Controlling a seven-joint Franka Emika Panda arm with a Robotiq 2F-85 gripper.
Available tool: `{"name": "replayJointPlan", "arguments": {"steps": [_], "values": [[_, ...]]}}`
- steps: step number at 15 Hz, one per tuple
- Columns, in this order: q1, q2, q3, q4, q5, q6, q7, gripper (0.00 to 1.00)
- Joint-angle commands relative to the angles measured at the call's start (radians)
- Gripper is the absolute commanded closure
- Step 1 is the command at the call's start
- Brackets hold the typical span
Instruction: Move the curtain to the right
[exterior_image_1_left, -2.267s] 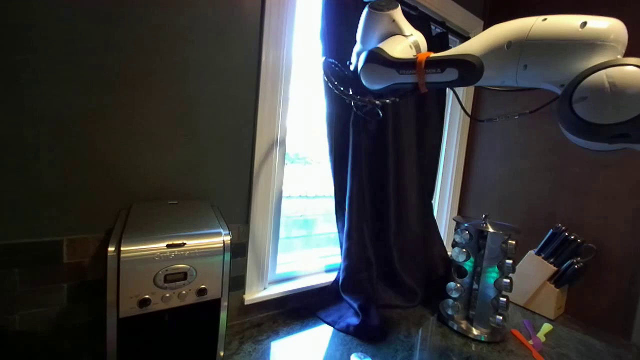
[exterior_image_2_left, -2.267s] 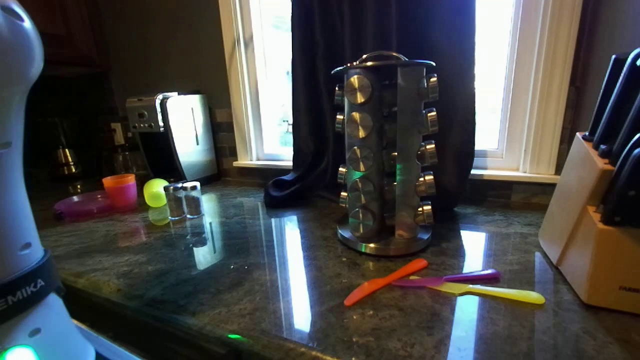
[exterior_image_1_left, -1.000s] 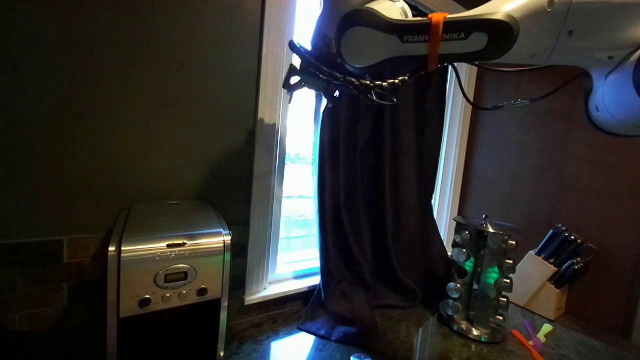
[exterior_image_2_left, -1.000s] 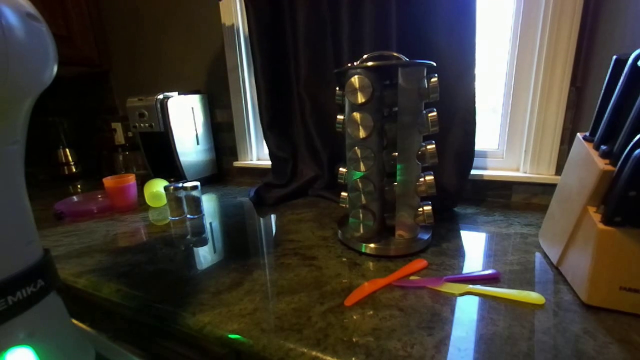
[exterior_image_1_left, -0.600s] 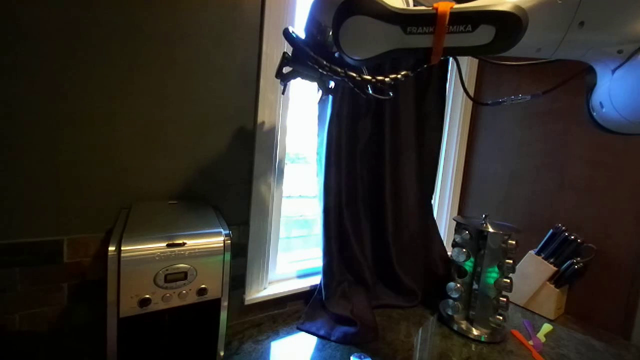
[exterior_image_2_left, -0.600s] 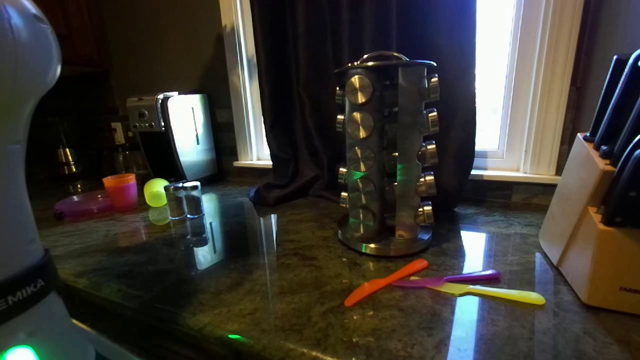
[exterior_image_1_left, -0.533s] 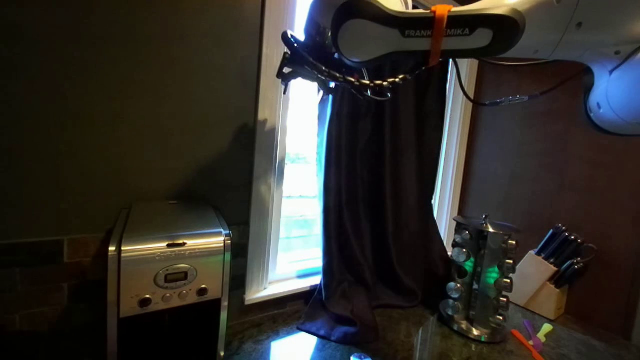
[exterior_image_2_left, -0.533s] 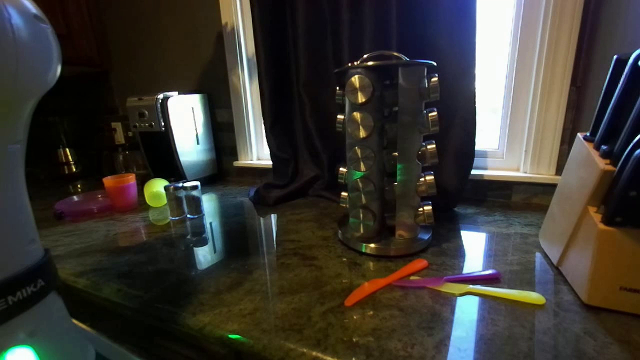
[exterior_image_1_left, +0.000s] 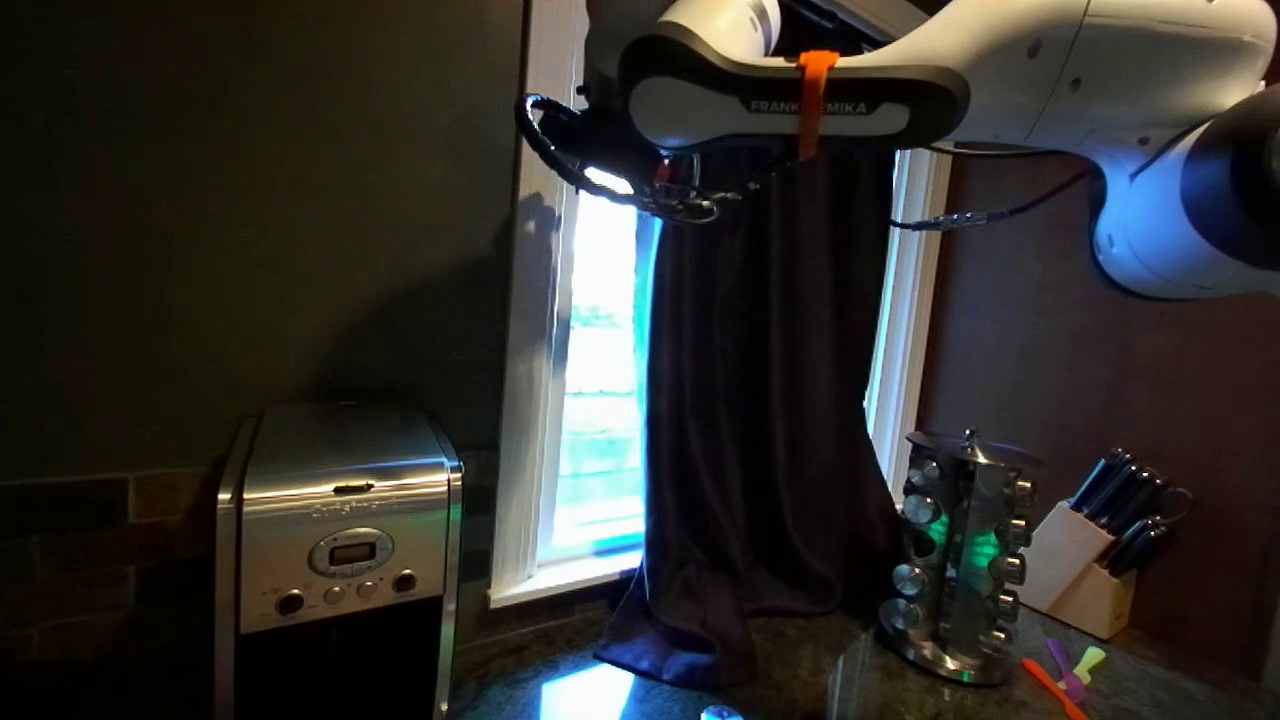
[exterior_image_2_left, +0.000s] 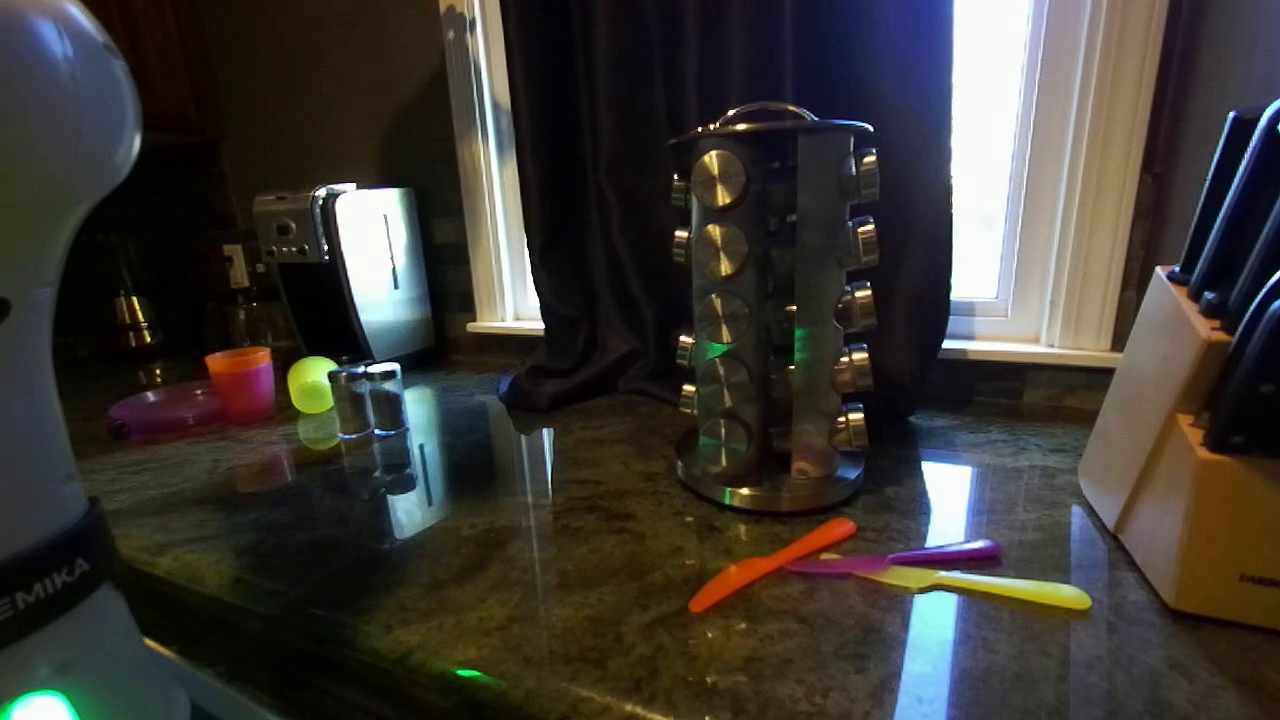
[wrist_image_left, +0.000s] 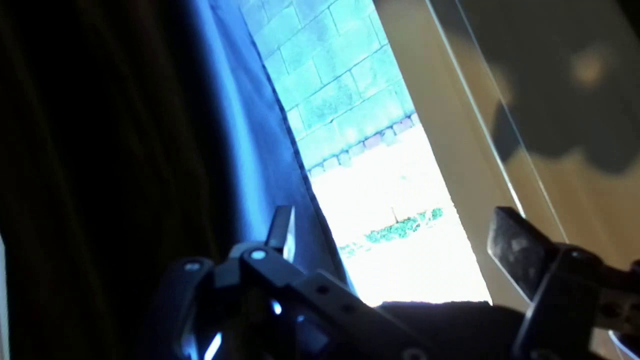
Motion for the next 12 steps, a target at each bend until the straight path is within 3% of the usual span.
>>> {"name": "replayJointPlan", "arguments": {"steps": [1, 7, 12], "values": [[0.008, 0.016, -0.004, 0.017, -0.005, -0.002, 0.014, 0.00], [0.013, 0.036, -0.009, 0.052, -0.007, -0.003, 0.021, 0.00], [0.027, 0.093, -0.053, 0.104, -0.107, -0.014, 0.113, 0.00]]}}
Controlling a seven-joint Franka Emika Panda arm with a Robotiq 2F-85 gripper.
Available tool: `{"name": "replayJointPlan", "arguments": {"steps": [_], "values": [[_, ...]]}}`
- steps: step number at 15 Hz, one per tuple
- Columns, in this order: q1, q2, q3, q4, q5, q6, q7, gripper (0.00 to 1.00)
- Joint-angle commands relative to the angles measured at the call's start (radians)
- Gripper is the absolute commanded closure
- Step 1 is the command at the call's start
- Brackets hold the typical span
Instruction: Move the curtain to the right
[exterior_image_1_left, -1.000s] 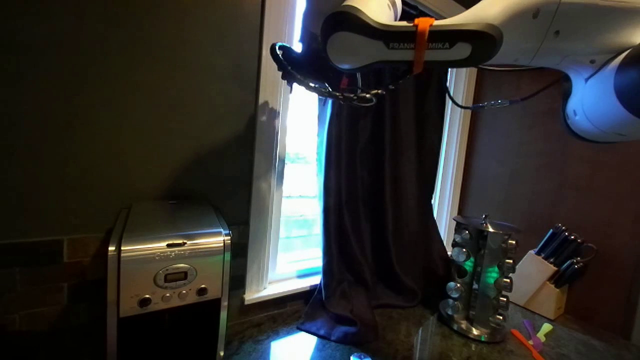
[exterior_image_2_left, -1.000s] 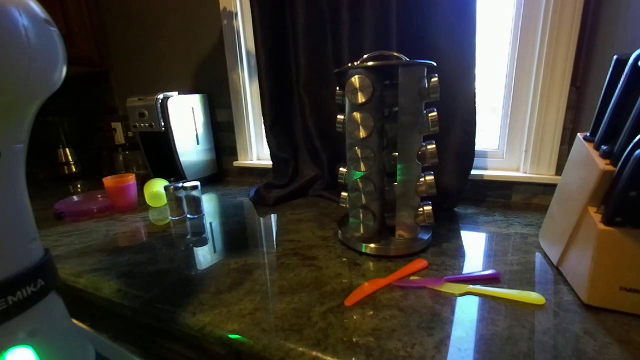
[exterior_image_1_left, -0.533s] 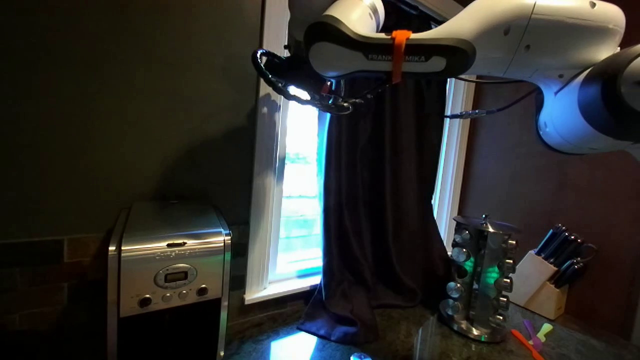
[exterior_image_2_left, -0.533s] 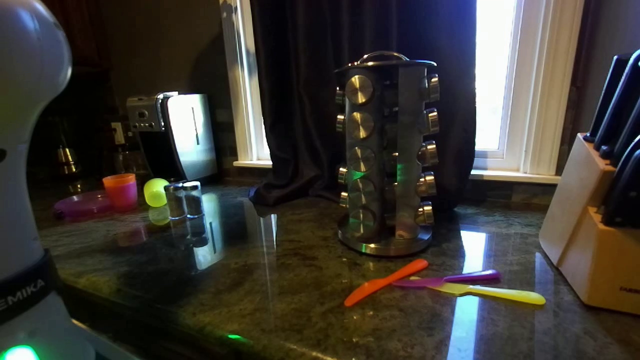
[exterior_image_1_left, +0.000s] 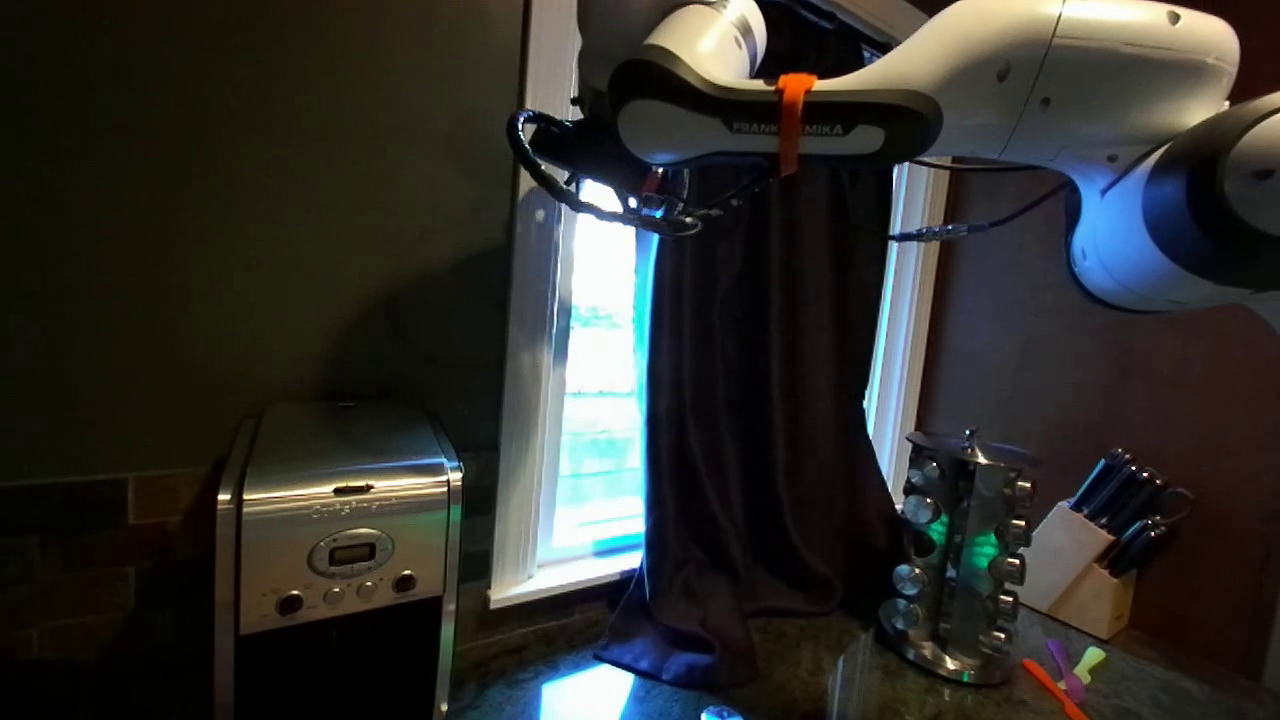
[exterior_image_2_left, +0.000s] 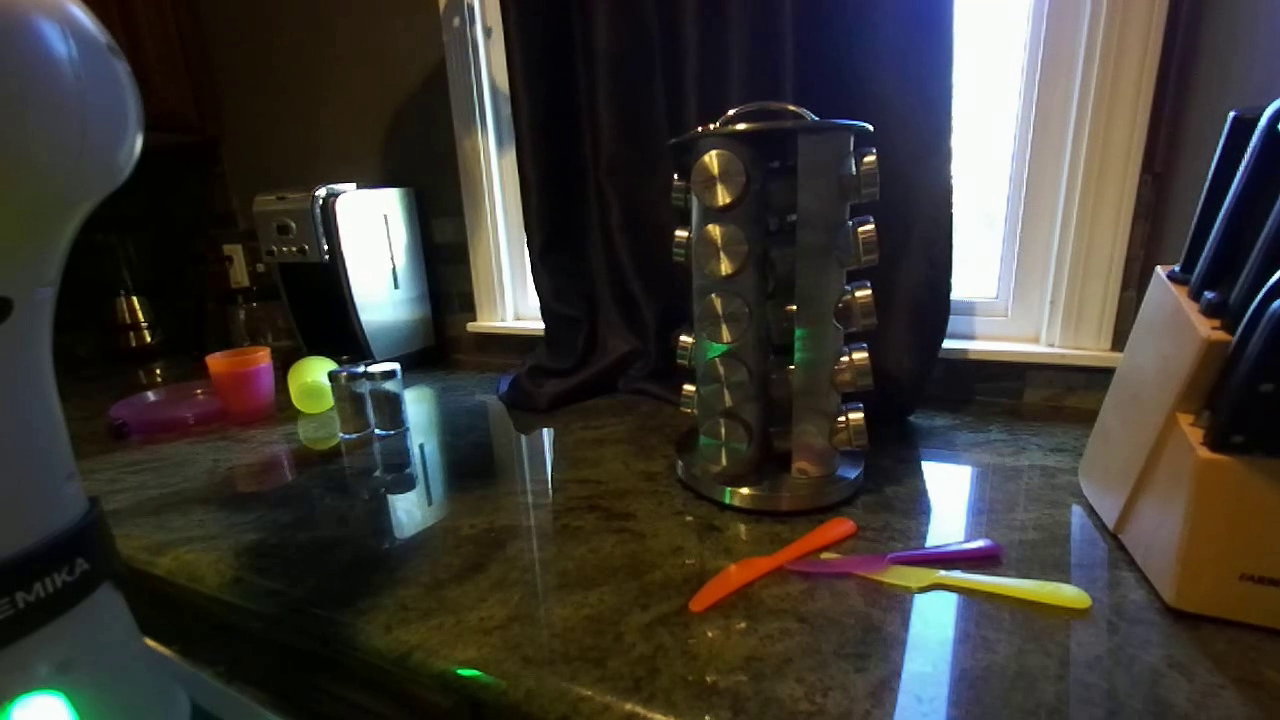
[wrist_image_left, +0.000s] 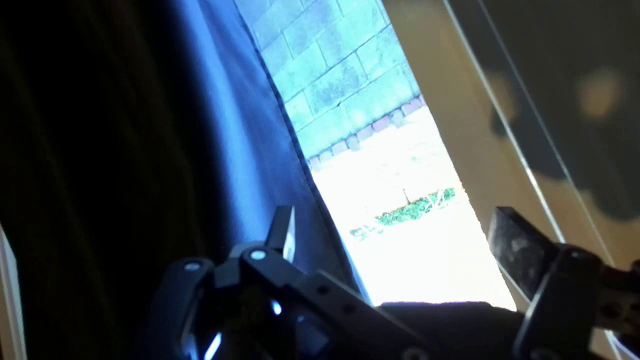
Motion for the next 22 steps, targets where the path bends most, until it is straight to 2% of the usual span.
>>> {"name": "replayJointPlan", "arguments": {"steps": [1, 12, 18, 22], "values": [[0.012, 0.051, -0.036, 0.055, -0.079, -0.008, 0.086, 0.00], [-0.017, 0.103, -0.143, 0.126, -0.218, 0.023, 0.378, 0.00], [-0.071, 0.115, -0.157, 0.139, -0.191, 0.172, 0.393, 0.00], [-0.145, 0.104, -0.121, 0.108, -0.096, 0.363, 0.293, 0.00]]}}
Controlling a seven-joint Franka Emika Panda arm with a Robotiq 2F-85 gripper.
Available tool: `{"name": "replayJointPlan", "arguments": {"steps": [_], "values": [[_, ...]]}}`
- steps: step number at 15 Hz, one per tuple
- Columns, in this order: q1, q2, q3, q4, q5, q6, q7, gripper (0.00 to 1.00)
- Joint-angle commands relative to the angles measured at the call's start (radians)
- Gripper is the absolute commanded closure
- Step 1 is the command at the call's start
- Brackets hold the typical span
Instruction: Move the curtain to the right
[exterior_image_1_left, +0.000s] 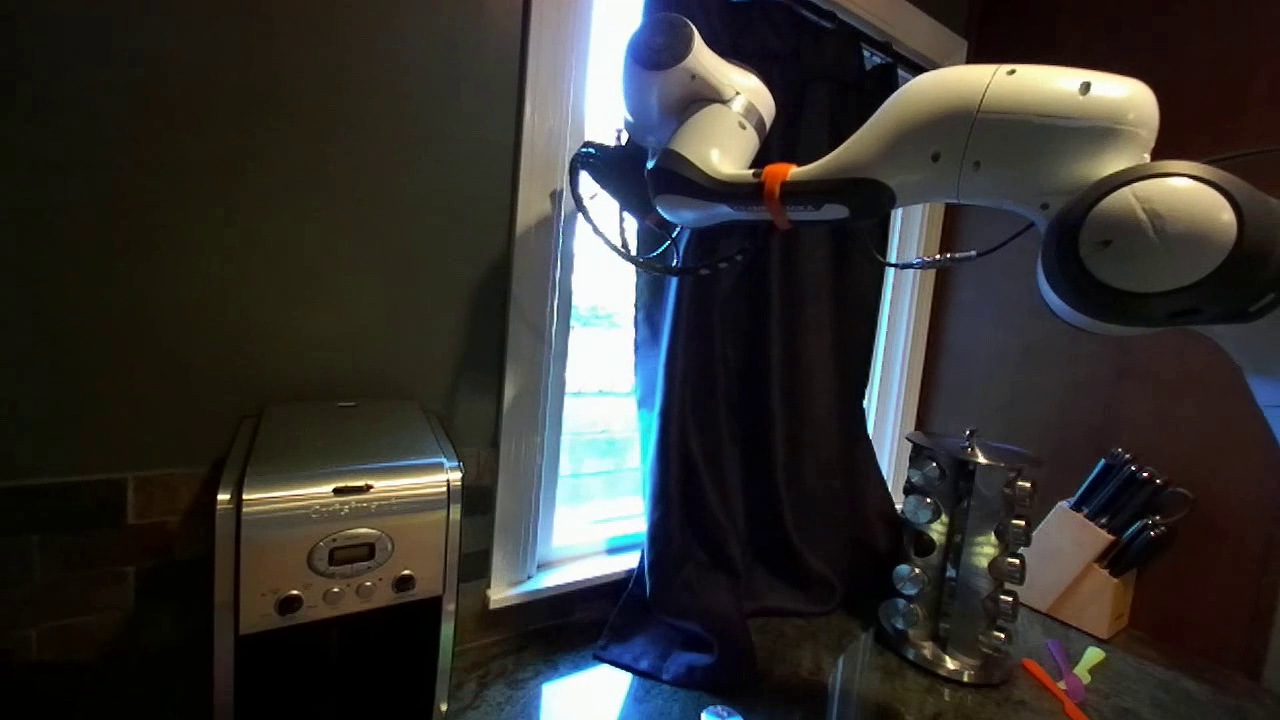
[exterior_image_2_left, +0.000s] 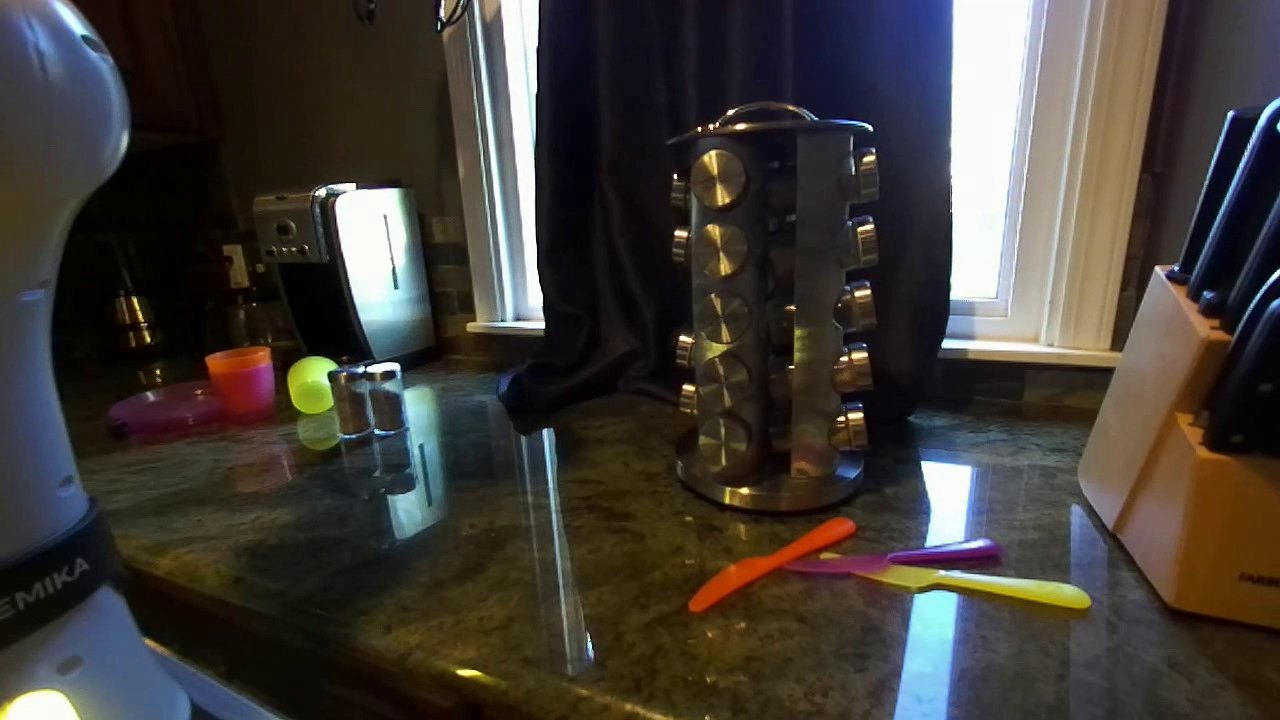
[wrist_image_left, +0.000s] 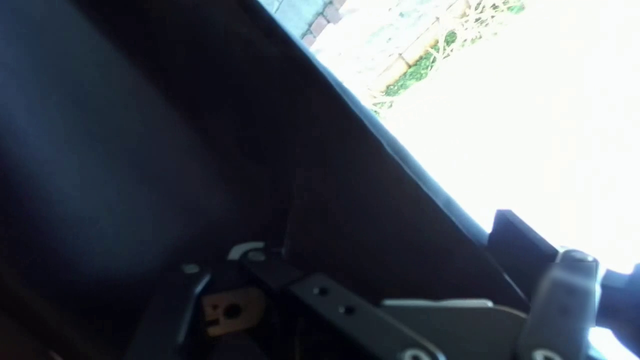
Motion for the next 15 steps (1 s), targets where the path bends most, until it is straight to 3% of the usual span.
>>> {"name": "replayJointPlan", "arguments": {"steps": [1, 6, 7, 8, 9, 15], "values": [[-0.067, 0.004, 0.037, -0.001, 0.093, 0.145, -0.084, 0.00], [-0.118, -0.003, 0.043, -0.001, 0.174, 0.183, -0.241, 0.00], [-0.116, -0.005, 0.035, 0.003, 0.164, 0.169, -0.245, 0.25], [-0.114, -0.014, 0.031, 0.000, 0.157, 0.146, -0.259, 0.25], [-0.113, -0.020, 0.029, -0.001, 0.153, 0.132, -0.265, 0.32], [-0.096, -0.079, 0.029, -0.014, 0.147, 0.001, -0.311, 0.81]]}}
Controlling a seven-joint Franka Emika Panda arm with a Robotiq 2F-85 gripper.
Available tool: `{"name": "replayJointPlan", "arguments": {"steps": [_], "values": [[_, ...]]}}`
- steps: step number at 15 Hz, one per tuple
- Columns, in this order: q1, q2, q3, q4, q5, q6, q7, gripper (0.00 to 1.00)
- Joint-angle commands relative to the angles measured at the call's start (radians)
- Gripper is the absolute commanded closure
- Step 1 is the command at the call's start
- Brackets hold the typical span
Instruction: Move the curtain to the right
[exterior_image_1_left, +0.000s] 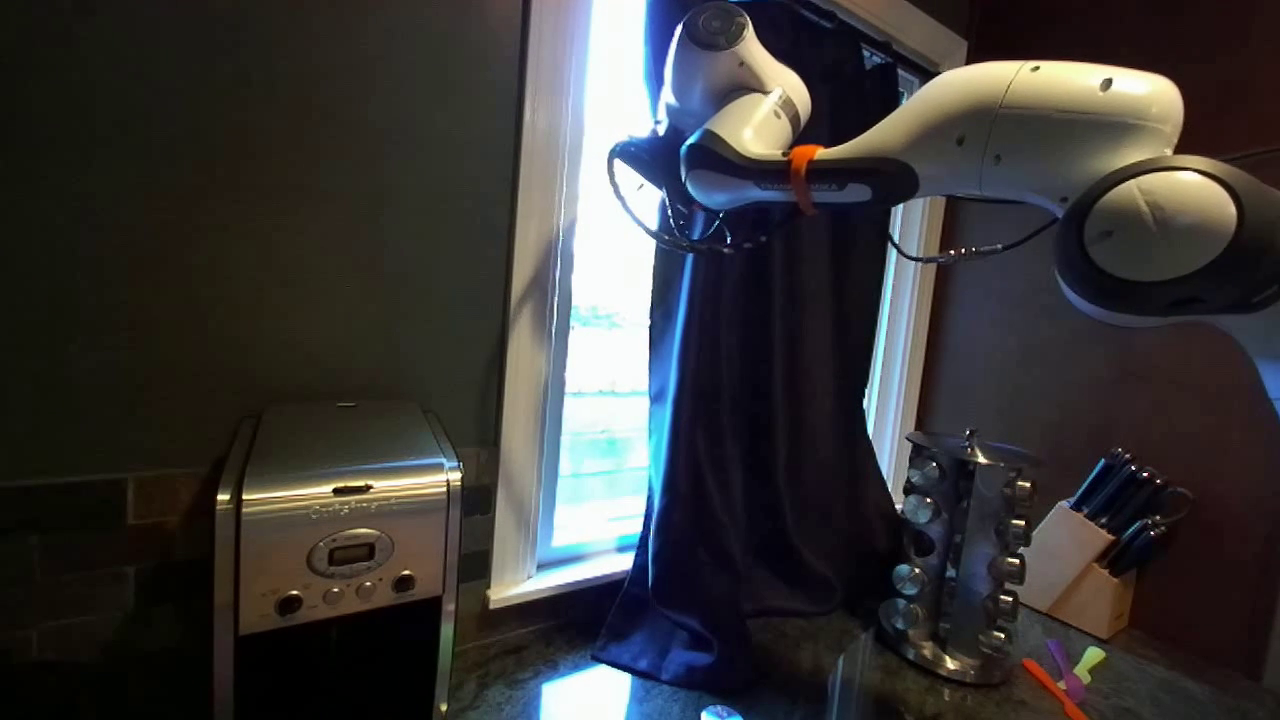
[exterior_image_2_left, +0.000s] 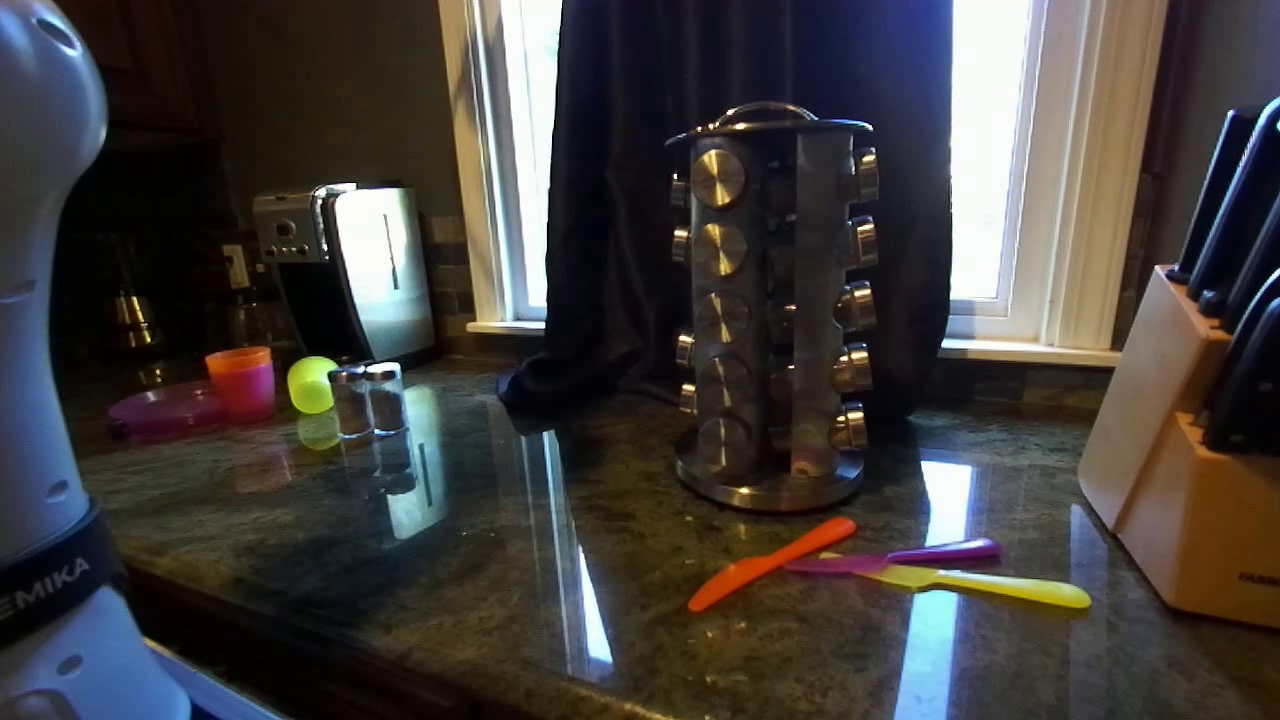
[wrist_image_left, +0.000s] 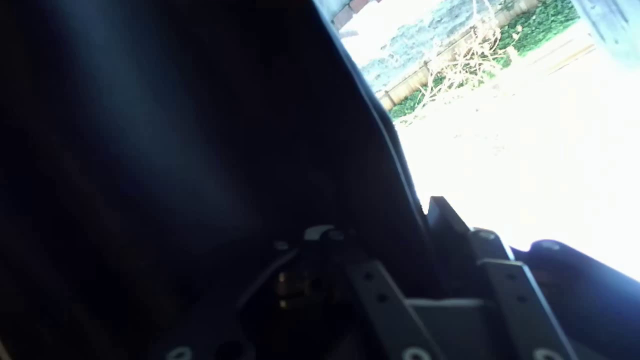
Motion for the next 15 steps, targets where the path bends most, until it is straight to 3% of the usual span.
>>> {"name": "replayJointPlan", "arguments": {"steps": [1, 3, 11, 15], "values": [[0.014, -0.046, 0.004, -0.017, 0.008, -0.090, -0.038, 0.87], [0.017, -0.058, 0.007, -0.019, 0.012, -0.117, -0.053, 0.99], [-0.014, -0.084, -0.004, -0.018, 0.029, -0.172, -0.154, 0.99], [-0.071, -0.049, -0.063, 0.075, 0.018, -0.237, -0.108, 0.99]]}}
